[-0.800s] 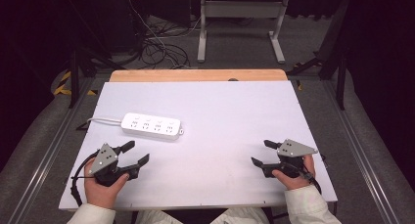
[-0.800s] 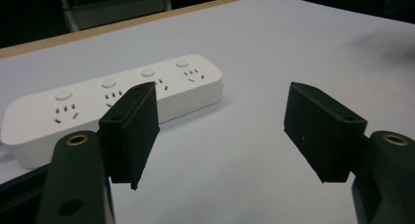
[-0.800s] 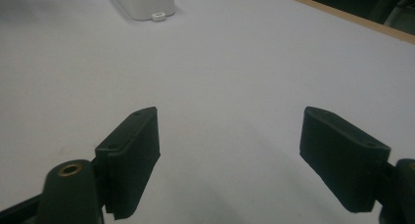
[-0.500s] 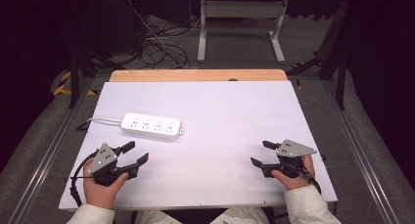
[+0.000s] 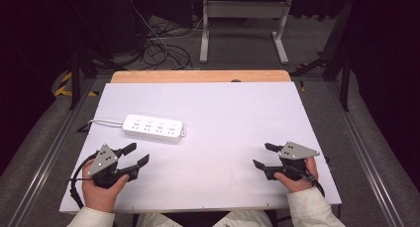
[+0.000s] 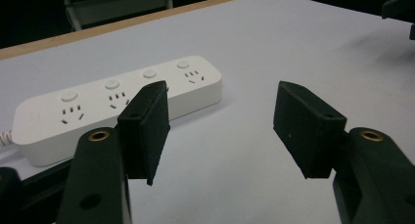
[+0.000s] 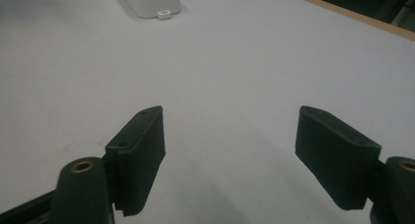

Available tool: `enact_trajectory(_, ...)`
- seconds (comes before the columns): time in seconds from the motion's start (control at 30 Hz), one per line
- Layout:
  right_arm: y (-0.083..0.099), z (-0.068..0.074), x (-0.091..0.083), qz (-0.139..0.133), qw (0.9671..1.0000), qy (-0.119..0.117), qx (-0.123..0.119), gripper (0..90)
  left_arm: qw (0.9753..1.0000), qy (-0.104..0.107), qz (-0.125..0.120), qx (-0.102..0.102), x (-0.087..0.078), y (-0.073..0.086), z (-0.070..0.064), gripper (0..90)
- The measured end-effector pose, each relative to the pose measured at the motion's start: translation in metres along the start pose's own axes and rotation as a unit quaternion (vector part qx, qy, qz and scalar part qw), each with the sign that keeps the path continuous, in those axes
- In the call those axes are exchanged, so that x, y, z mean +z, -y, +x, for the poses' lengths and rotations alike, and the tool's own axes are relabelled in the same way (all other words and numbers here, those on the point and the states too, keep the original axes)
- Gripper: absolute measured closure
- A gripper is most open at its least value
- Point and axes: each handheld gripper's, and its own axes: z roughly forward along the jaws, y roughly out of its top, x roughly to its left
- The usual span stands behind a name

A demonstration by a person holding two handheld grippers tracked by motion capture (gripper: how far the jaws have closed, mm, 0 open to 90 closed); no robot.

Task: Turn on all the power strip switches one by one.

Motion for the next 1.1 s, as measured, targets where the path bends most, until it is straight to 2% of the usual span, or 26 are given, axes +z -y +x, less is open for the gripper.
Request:
enact_trajectory(0.1, 0.000, 0.000, 0.000, 0.001, 1.0000, 0.000, -0.001, 27.4, 1.0000, -0.002, 0.007, -0.001, 0.000, -0.004, 0.002, 40.7)
enact_trajectory(0.17, 0.000, 0.000, 0.000, -0.001, 1.0000, 0.002, 0.001, 27.6, 0.9999, -0.004, 0.014, 0.005, -0.002, -0.008, 0.004, 42.1)
enact_trajectory(0.3, 0.000, 0.001, 0.001, 0.002, 1.0000, 0.000, 0.004, 27.6, 0.9998, -0.002, 0.018, -0.005, -0.004, -0.014, 0.010, 45.0)
enact_trajectory(0.67, 0.001, 0.002, 0.004, 0.009, 0.9999, -0.003, 0.004, 27.5, 0.9994, -0.004, 0.032, -0.009, -0.003, -0.036, 0.030, 48.1)
enact_trajectory(0.73, 0.001, 0.002, 0.005, 0.009, 0.9999, -0.004, 0.002, 27.5, 0.9993, -0.002, 0.035, -0.016, -0.001, -0.040, 0.034, 48.2)
enact_trajectory(1.1, 0.001, 0.002, 0.006, 0.013, 0.9999, -0.003, 0.002, 27.4, 0.9988, -0.014, 0.047, -0.005, 0.014, -0.052, 0.055, 52.6)
